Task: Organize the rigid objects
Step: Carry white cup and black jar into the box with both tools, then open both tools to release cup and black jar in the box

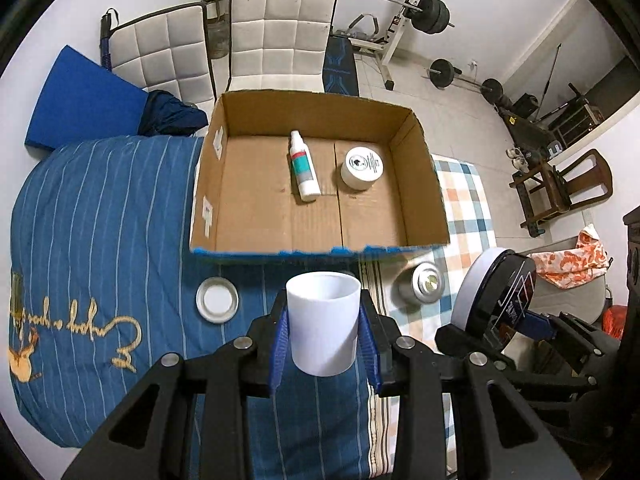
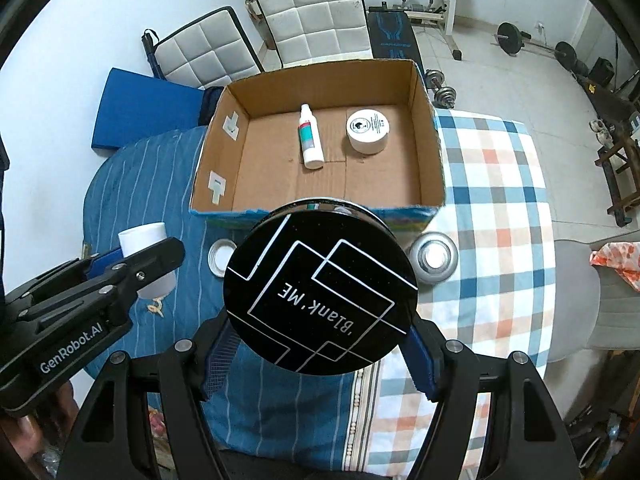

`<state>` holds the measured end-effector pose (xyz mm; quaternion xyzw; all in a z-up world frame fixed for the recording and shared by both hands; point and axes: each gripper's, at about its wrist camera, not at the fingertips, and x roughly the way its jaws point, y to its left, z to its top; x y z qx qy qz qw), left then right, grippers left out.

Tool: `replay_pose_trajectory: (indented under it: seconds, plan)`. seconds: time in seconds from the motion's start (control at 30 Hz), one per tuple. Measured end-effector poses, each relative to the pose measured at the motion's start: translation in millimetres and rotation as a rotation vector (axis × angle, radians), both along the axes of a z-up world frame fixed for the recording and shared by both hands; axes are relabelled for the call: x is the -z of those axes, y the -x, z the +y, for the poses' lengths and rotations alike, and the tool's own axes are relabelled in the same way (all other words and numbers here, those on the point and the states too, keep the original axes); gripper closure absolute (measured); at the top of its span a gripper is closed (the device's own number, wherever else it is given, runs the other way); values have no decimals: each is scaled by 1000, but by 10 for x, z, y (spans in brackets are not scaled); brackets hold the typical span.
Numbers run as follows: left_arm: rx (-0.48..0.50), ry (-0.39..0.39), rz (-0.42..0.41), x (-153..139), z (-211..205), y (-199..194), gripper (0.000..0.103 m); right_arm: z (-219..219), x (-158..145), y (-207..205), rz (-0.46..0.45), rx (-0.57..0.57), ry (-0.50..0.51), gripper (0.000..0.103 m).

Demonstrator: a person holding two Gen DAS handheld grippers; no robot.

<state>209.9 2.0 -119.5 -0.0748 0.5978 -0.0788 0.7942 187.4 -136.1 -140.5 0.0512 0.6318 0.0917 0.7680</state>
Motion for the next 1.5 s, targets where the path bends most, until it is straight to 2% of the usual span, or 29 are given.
replay_pose_trajectory:
  seconds: [0.17, 0.27, 0.4, 0.5, 0.67, 0.8, 0.97, 1.23, 1.4, 1.5]
  plan:
    - [-7, 10, 30, 151, 36, -443, 74, -43, 124, -438, -1, 14, 27, 29]
    - [-17, 18, 73, 370, 73, -799, 74, -67, 317, -797, 16, 20, 50, 29]
    - [-24, 12, 147, 777, 108, -1196, 74, -84, 748, -1290, 73, 34, 69, 29]
    - [-37, 11, 220, 1155, 136, -1439, 74, -109, 1214, -1608, 155, 53, 64, 29]
    - [-60, 27, 349, 1795, 196, -1755, 74, -81, 1818, -1857, 261, 48, 91, 29]
    - [-78, 15, 390, 2058, 223, -1915, 74, -42, 2153, -1949, 314, 36, 129, 29]
    - [-91, -6, 416, 2257, 239, -2102, 74, -43, 2369, -2045, 359, 36, 148, 29]
    - [-59, -55, 447, 2380, 149, -2219, 73, -40, 2641, -2145, 426, 37, 161, 28]
    - [-37, -96, 472, 2335, 104, -2200, 63, -88, 2669, -2179, 441, 51, 155, 28]
    - [-52, -77, 464, 2246, 119, -2146, 60, -130, 2664, -2199, 454, 68, 146, 27]
